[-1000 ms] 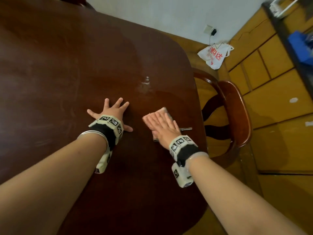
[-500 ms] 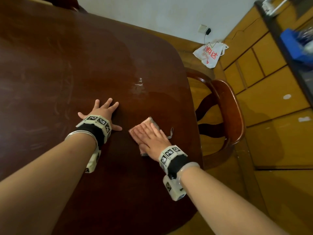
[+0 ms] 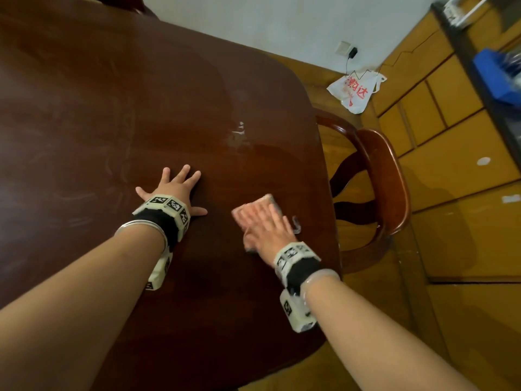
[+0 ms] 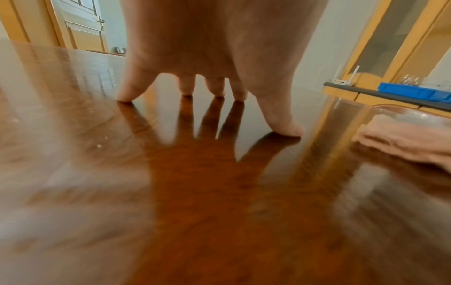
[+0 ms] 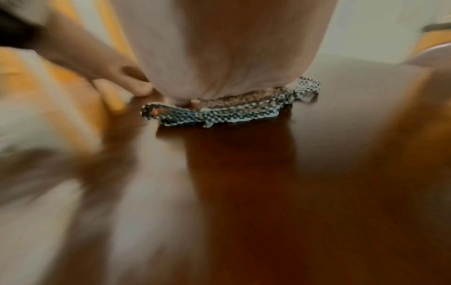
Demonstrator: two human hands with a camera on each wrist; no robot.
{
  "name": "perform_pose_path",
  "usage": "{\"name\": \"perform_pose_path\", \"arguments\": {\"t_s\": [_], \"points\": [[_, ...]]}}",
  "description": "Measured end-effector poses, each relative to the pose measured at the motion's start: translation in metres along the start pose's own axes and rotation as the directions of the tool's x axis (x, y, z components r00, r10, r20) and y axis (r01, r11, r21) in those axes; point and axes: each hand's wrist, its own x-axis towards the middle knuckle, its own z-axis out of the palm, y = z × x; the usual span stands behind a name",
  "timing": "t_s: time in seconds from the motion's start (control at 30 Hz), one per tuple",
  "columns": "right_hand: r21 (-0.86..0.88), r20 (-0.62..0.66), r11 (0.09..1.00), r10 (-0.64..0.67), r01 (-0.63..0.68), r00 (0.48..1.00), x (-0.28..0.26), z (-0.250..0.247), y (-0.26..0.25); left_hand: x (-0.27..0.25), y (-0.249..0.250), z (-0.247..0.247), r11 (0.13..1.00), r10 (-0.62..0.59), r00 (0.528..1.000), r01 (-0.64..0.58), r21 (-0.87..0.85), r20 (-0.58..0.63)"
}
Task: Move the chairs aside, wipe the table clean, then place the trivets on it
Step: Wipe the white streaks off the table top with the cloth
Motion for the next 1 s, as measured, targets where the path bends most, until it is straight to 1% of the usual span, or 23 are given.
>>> {"name": "perform_pose_path", "arguments": {"t_s": [0.03,0.1,0.13,0.17,0.2,0.27,0.3,0.33,0.37,0.4,0.43,0.5,0.53,0.57,0.6,0.67,0.7,0.77,0.8,0.83,0.9,0.93,1.0], "points": [[0.039,-0.017,0.997,0.072,-0.072,0.997,0.01,-0.007,0.007,0.0,0.0,0.0,1.0,0.0,1.0,0.0,0.001,-0.004],[0.145,-0.03,0.965,0.227,-0.22,0.974,0.033,-0.024,0.004,0.004,0.0,-0.002,1.0,-0.005,1.0,0.005,0.002,-0.002],[0.186,-0.028,0.945,0.278,-0.268,0.96,0.042,-0.031,-0.005,0.006,-0.001,-0.004,1.0,-0.007,1.0,0.007,0.004,-0.003],[0.207,-0.026,0.938,0.289,-0.278,0.957,0.048,-0.036,-0.019,0.009,-0.001,-0.006,1.0,-0.007,1.0,0.007,0.007,-0.01],[0.2,-0.03,0.95,0.25,-0.24,0.968,0.051,-0.035,-0.032,0.013,0.0,-0.009,1.0,-0.008,1.0,0.008,0.008,-0.025],[0.114,-0.025,0.991,0.078,-0.075,0.997,0.046,-0.028,-0.047,0.023,0.003,-0.016,1.0,-0.015,0.999,0.015,0.003,-0.048],[0.076,-0.028,0.997,0.008,-0.006,1.0,0.042,-0.025,-0.042,0.029,0.005,-0.02,1.0,-0.02,0.999,0.02,-0.005,-0.05],[0.059,-0.045,0.998,-0.028,0.031,0.999,0.042,-0.022,-0.029,0.033,0.008,-0.025,1.0,-0.026,0.999,0.026,-0.014,-0.048],[0.066,-0.062,0.998,-0.017,0.021,0.998,0.042,-0.022,-0.013,0.037,0.01,-0.03,0.999,-0.03,0.998,0.029,-0.021,-0.048],[0.096,-0.087,0.995,0.045,-0.037,0.995,0.047,-0.026,0.004,0.041,0.012,-0.034,0.999,-0.03,0.998,0.029,-0.026,-0.05],[0.138,-0.108,0.983,0.135,-0.12,0.985,0.054,-0.033,0.018,0.045,0.014,-0.037,0.999,-0.03,0.998,0.028,-0.03,-0.054],[0.256,-0.1,0.921,0.327,-0.293,0.94,0.077,-0.054,0.027,0.054,0.015,-0.044,0.999,-0.033,0.998,0.031,-0.03,-0.06],[0.311,-0.08,0.887,0.383,-0.342,0.92,0.091,-0.066,0.022,0.058,0.016,-0.047,0.999,-0.037,0.997,0.035,-0.027,-0.065],[0.335,-0.07,0.878,0.384,-0.341,0.921,0.103,-0.078,0.012,0.063,0.018,-0.051,0.999,-0.041,0.997,0.039,-0.024,-0.072],[0.328,-0.074,0.896,0.342,-0.301,0.937,0.113,-0.086,0.002,0.068,0.019,-0.055,0.999,-0.044,0.996,0.043,-0.023,-0.079],[0.252,-0.102,0.957,0.176,-0.145,0.979,0.125,-0.091,-0.012,0.079,0.021,-0.064,0.998,-0.052,0.995,0.049,-0.034,-0.09],[0.209,-0.116,0.975,0.102,-0.076,0.988,0.127,-0.09,-0.011,0.084,0.022,-0.069,0.998,-0.054,0.994,0.05,-0.039,-0.096],[0.133,-0.148,0.991,0.028,-0.009,0.989,0.136,-0.081,0.006,0.093,0.022,-0.08,0.998,-0.054,0.994,0.049,-0.044,-0.098],[0.093,-0.165,0.995,0.036,-0.021,0.986,0.143,-0.081,0.018,0.098,0.022,-0.086,0.998,-0.052,0.994,0.047,-0.046,-0.099],[0.07,-0.176,0.995,0.082,-0.07,0.981,0.153,-0.083,0.029,0.101,0.02,-0.09,0.998,-0.051,0.994,0.047,-0.046,-0.101],[0.136,-0.183,0.973,0.209,-0.185,0.961,0.181,-0.104,0.039,0.109,0.017,-0.101,0.997,-0.057,0.992,0.052,-0.049,-0.114],[0.187,-0.182,0.962,0.234,-0.2,0.955,0.195,-0.119,0.036,0.113,0.015,-0.107,0.997,-0.064,0.991,0.058,-0.051,-0.117],[0.229,-0.17,0.965,0.168,-0.127,0.971,0.219,-0.145,0.014,0.118,0.014,-0.115,0.996,-0.077,0.99,0.072,-0.046,-0.12]]}}
